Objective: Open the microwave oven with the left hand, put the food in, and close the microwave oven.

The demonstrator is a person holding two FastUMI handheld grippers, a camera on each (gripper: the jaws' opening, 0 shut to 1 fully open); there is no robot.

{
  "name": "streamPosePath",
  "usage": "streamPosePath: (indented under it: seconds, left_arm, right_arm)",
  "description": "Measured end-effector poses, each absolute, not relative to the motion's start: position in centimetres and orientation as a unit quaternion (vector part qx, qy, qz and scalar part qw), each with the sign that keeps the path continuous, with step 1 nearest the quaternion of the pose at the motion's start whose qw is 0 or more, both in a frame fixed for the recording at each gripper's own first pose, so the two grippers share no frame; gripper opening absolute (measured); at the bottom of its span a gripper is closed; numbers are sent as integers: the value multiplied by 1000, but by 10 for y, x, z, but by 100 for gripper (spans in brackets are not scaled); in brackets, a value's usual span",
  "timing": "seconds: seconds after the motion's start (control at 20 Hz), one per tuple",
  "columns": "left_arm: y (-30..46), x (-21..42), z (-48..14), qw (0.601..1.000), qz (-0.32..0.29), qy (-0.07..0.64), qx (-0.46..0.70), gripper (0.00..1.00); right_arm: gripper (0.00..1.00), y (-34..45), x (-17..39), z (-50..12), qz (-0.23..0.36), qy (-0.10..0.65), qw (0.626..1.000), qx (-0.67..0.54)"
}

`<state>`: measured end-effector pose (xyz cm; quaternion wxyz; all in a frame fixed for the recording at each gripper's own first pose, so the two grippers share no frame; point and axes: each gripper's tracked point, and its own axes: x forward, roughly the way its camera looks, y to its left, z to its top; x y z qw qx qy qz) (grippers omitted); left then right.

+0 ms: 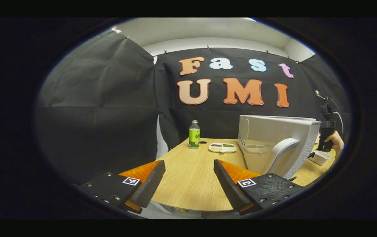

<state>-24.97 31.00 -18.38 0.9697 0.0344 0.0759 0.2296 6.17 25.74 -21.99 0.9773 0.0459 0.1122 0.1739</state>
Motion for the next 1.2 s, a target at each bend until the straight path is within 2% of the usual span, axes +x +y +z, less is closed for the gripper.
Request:
streamPosePath:
  seconds: [0.25,0.4,0.55,0.6,0.65,0.9,1.2]
  left_arm:
    - [296,-232,-187,973,210,82,43,91]
    - [278,-220,-189,980,182,81,17,96]
    - [278,-211,-191,981,183,69,19,27]
    - [269,-207,-201,982,171,84,10,4]
    - [263,-205,-205,983,161,92,-1,0]
    - [220,-193,-203,988,126,90,-5,1]
    - [139,-172,-183,996,39,78,-32,1]
  right_arm:
    - [95,187,34,-179,175,91,980,30]
    - [95,143,30,-144,156,71,985,32]
    - [95,102,26,-116,133,55,989,40]
    - [94,91,21,-109,128,51,989,47]
    - [94,81,19,-104,124,46,990,53]
    - [94,39,12,-94,101,40,993,52]
    - [94,9,2,-88,88,36,994,57]
